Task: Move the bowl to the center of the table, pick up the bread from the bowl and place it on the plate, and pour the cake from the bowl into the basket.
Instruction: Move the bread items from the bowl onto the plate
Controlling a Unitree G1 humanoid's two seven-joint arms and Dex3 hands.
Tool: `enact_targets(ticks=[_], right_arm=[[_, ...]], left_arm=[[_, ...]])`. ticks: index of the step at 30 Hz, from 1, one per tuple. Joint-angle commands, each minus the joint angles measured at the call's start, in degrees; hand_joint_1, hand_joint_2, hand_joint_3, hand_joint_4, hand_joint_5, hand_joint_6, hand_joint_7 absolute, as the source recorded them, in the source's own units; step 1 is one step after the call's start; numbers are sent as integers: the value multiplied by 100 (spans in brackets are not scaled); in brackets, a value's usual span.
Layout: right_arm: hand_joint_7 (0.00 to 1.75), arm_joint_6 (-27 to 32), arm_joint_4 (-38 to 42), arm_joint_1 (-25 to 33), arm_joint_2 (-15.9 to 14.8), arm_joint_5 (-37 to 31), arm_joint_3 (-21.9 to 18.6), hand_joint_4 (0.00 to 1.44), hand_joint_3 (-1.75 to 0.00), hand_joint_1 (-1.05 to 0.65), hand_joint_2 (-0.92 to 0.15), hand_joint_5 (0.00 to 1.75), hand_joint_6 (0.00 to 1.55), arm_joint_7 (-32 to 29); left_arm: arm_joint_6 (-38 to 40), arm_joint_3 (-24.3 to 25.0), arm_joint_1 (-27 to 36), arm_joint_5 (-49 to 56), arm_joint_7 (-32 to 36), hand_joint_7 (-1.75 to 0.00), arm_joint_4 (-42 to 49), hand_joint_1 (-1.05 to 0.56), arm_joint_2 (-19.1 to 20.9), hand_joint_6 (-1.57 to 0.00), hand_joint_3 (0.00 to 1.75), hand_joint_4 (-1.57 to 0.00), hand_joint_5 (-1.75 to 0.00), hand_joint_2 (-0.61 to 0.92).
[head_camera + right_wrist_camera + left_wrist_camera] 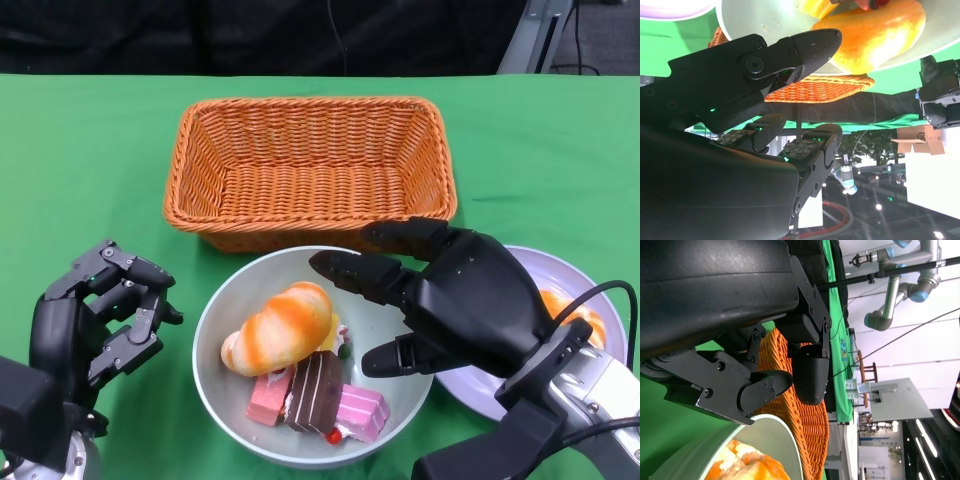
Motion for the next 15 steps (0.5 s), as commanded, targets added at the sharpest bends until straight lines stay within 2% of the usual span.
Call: enact_targets(ticks=[1, 10, 15], right_arm=[[0, 12, -76, -41, -52, 52, -33, 56, -1, -80, -92, 0, 52, 50], [0, -90, -3, -148, -48, 190, 17, 55, -1, -78, -92, 0, 52, 381], [1, -184, 254, -327, 55, 249, 89, 59, 0, -75, -90, 1, 54, 404]], left_arm=[[-76, 12, -27, -28, 9, -130, 39, -10, 84, -77, 79, -76, -155, 73], [-91, 8, -30, -2, 61, -127, 66, -8, 73, -78, 80, -77, -154, 73], [-130, 14, -48, -2, 89, -125, 90, -9, 51, -78, 78, -77, -153, 74]])
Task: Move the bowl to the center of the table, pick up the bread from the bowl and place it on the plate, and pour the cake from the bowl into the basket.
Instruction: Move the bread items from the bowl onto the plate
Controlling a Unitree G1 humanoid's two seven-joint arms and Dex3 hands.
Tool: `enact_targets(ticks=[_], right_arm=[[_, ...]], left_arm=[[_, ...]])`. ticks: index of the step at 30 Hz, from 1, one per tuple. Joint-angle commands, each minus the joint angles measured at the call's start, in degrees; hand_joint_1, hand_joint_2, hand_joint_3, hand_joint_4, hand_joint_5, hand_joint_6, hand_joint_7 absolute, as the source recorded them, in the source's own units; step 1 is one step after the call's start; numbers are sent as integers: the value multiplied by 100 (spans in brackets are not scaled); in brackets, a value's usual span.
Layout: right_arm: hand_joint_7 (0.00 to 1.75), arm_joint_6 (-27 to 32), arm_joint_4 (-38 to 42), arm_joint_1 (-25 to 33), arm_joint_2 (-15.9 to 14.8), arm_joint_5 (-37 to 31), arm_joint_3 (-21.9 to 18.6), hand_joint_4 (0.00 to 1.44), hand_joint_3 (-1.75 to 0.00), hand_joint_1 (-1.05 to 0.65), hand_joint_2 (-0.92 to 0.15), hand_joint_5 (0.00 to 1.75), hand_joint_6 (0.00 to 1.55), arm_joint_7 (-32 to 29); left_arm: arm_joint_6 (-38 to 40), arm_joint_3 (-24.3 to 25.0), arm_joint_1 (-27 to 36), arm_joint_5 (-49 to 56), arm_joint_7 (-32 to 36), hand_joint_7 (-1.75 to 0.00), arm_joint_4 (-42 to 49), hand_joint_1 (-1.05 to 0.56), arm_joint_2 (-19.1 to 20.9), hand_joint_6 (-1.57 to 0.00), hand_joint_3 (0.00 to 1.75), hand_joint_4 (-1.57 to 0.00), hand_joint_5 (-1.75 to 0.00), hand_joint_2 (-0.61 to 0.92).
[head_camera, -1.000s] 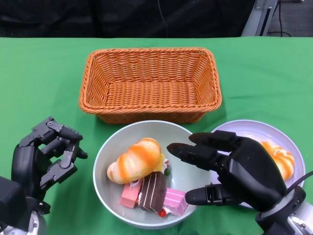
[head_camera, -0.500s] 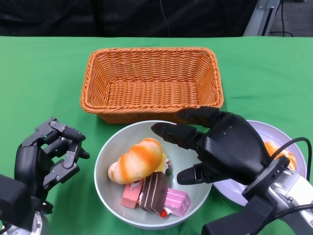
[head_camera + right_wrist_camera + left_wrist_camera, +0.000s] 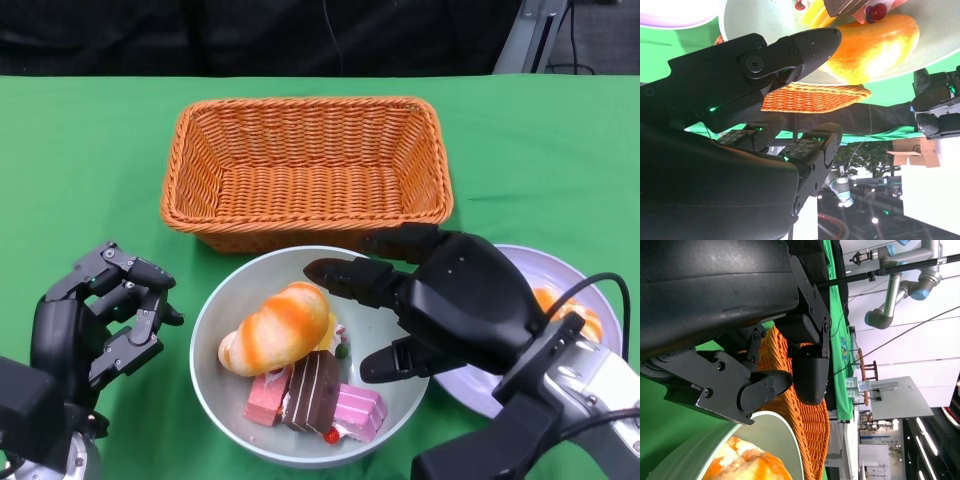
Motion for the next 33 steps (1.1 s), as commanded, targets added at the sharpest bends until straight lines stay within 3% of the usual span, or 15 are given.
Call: enact_targets(ticks=[1, 8, 24, 33], right_arm=[[1, -57, 130, -147, 41, 93, 48, 59, 0, -74, -90, 2, 54, 9], [0, -75, 170, -173, 47, 93, 58, 60, 0, -74, -90, 1, 54, -8], [1, 53, 1776, -948, 536, -118, 500, 69, -1, -70, -92, 3, 60, -679], [1, 32, 2494, -1224, 711, -131, 706, 72, -1, -69, -92, 3, 62, -1094]], left_arm=[[-107, 19, -45, -26, 49, -125, 38, -9, 47, -78, 78, -78, -152, 75], [-113, 22, -51, -37, 43, -125, 47, -9, 44, -78, 76, -78, -152, 75], [-69, 137, -186, -123, 183, -123, 7, -8, 23, -80, 80, -79, -152, 74], [-104, 144, -241, -104, 316, -119, 38, -10, 21, -82, 73, -81, -150, 75]])
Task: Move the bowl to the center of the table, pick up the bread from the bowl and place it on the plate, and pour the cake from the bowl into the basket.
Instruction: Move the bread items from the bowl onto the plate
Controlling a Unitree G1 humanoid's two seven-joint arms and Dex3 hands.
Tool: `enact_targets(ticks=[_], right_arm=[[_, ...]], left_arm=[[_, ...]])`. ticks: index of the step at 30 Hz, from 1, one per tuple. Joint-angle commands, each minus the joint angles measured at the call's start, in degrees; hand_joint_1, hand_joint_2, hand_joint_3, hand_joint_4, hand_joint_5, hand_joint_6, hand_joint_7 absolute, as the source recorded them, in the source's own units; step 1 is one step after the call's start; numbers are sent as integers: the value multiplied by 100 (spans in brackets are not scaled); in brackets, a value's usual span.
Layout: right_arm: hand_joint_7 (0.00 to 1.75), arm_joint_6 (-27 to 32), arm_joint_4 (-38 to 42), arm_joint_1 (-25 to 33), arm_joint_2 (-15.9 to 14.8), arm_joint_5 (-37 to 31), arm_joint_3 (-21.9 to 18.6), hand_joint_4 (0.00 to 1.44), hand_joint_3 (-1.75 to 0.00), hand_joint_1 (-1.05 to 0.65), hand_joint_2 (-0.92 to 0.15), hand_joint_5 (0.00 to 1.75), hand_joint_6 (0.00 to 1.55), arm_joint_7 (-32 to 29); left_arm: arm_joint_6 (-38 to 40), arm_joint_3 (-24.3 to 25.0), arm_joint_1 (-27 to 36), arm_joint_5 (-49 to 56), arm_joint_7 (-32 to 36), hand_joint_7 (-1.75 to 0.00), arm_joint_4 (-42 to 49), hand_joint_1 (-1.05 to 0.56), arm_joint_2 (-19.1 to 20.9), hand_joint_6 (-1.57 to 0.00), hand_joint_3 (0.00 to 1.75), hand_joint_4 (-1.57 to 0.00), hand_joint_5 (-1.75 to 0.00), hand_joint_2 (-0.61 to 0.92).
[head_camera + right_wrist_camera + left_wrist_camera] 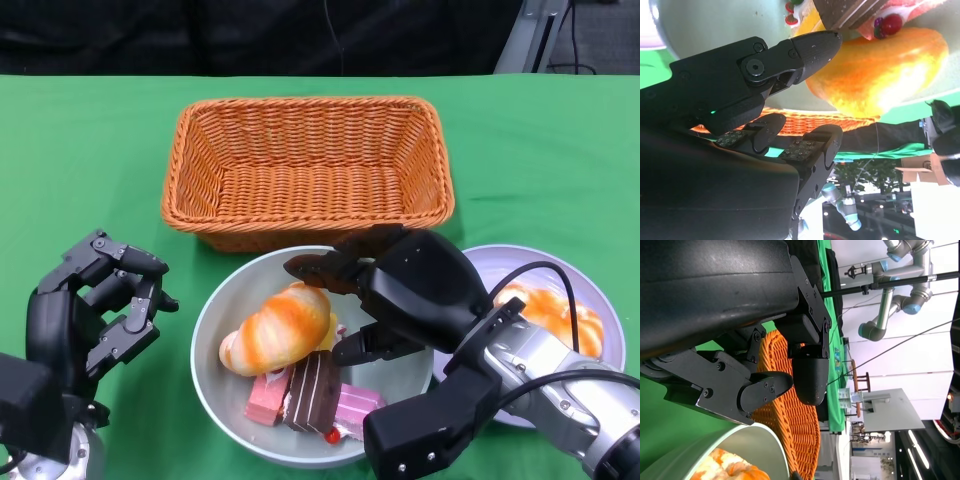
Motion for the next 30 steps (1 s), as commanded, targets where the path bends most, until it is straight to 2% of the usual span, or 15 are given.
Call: enact_targets(ticks=[1, 16, 21, 28, 30], right_arm=[[1, -42, 200, -177, 38, 47, 58, 72, 0, -68, -91, 3, 62, -159], [0, -154, 779, -434, 300, 77, 353, 74, 0, -68, -91, 1, 63, -536], [1, -8, 897, -483, 428, -28, 488, 74, 0, -69, -90, 1, 65, -689], [1, -45, 1132, -549, 557, 8, 518, 77, -1, -67, -91, 2, 67, -1153], [2, -144, 1290, -577, 598, -8, 556, 82, -1, -61, -91, 3, 71, -1405]], left_arm=[[-55, 65, -120, -43, 101, -119, 40, -8, 80, -82, 73, -81, -150, 76], [-107, 176, -325, -78, 116, -121, 321, -8, 103, -82, 75, -81, -152, 75], [-142, 190, -363, -20, 192, -120, 398, -8, 126, -82, 73, -80, -154, 76], [-242, 193, -421, 31, 278, -125, 524, -9, 140, -79, 73, -79, -158, 76], [-223, 189, -421, 66, 319, -124, 541, -11, 159, -78, 73, -79, -157, 75]])
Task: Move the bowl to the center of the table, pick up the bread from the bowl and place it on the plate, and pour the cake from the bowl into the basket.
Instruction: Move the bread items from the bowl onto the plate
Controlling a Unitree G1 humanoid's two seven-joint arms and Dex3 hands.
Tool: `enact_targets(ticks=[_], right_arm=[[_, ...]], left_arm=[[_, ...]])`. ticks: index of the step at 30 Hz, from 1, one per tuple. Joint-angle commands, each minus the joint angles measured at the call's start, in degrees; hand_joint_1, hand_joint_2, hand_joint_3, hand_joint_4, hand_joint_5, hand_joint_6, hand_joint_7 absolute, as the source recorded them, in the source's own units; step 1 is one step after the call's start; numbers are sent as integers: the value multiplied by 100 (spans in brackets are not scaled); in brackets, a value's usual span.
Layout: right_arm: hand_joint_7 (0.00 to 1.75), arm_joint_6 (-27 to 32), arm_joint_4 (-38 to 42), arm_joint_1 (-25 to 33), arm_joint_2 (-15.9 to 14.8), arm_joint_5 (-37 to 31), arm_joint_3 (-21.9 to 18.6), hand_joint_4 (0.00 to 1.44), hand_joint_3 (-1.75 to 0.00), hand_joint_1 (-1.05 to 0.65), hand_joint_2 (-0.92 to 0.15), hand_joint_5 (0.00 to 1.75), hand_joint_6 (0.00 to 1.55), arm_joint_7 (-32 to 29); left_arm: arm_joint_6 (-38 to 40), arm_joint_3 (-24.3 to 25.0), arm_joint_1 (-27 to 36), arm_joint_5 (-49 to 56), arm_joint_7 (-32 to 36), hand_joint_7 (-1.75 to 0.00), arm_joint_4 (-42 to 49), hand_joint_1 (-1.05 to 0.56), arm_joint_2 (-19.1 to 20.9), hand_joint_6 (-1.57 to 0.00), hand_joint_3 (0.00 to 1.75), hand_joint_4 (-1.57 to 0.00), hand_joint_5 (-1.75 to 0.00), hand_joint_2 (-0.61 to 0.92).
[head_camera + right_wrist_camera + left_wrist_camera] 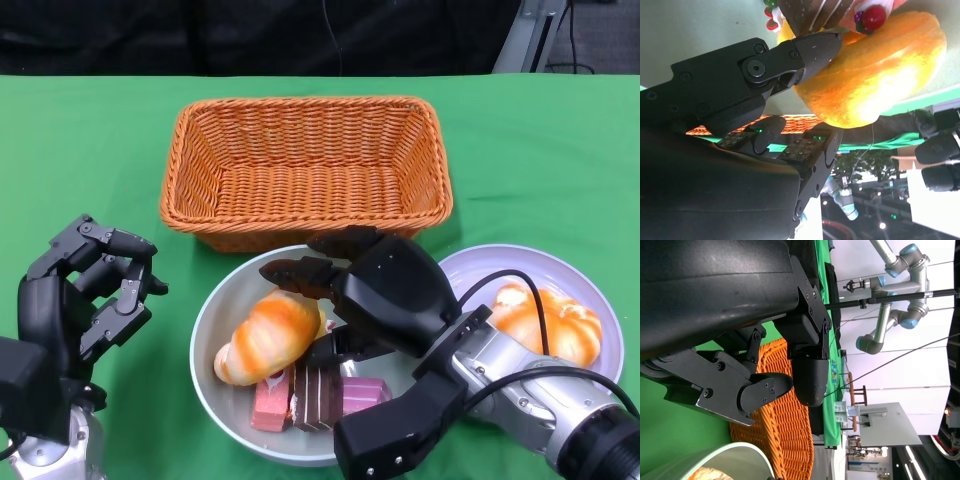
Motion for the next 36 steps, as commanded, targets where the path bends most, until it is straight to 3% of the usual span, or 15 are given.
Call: enact_targets(ticks=[1, 4, 6, 10, 11, 12, 14, 18, 28, 36], right_arm=[[2, -168, 255, -139, 67, 12, 69, 85, 0, -57, -91, 5, 72, -406], [2, -305, 474, -215, 97, -23, 160, 88, 0, -52, -91, 5, 73, -745], [8, -561, 740, -290, 127, -36, 236, 104, 0, -37, -88, 12, 91, -1109], [12, -978, 1127, -413, 138, 2, 305, 113, 0, -29, -86, 17, 107, -1458], [11, -1074, 1198, -441, 136, 14, 317, 114, 0, -31, -84, 25, 111, -1517], [7, -1166, 1260, -468, 131, 24, 328, 106, 0, -31, -83, 49, 115, -1564], [4, -1331, 1391, -515, 136, 47, 337, 93, 0, -32, -83, 74, 118, -1646], [2, -1462, 1564, -576, 172, 58, 341, 85, 0, -32, -84, 90, 119, -1747], [1, -1726, 1688, -659, 161, 116, 262, 81, 0, -27, -84, 93, 118, -2238], [2, -2288, 1630, -909, 87, 473, -168, 76, -4, -22, -92, 102, 119, -2711]], left_arm=[[-82, 21, -42, 40, 110, -123, 49, -12, 119, -78, 73, -78, -157, 75], [-129, 19, -51, 60, 119, -121, 82, -12, 137, -78, 73, -78, -155, 75], [-179, 21, -66, 95, 166, -125, 122, -10, 150, -78, 75, -75, -161, 74], [-157, 27, -68, 70, 166, -126, 128, -10, 139, -78, 77, -73, -163, 72], [-147, 31, -67, 48, 147, -126, 122, -9, 133, -78, 78, -75, -162, 72], [-141, 34, -65, 35, 140, -126, 114, -9, 128, -78, 78, -77, -160, 72], [-145, 41, -63, -1, 101, -125, 114, -9, 123, -79, 78, -78, -158, 72], [-130, 39, -67, -43, 69, -124, 115, -7, 130, -79, 78, -79, -156, 73], [-223, 33, -89, 58, 191, -124, 192, -10, 152, -80, 77, -78, -157, 72], [-145, 42, -56, 25, 156, -122, 182, -9, 160, -81, 78, -81, -151, 72]])
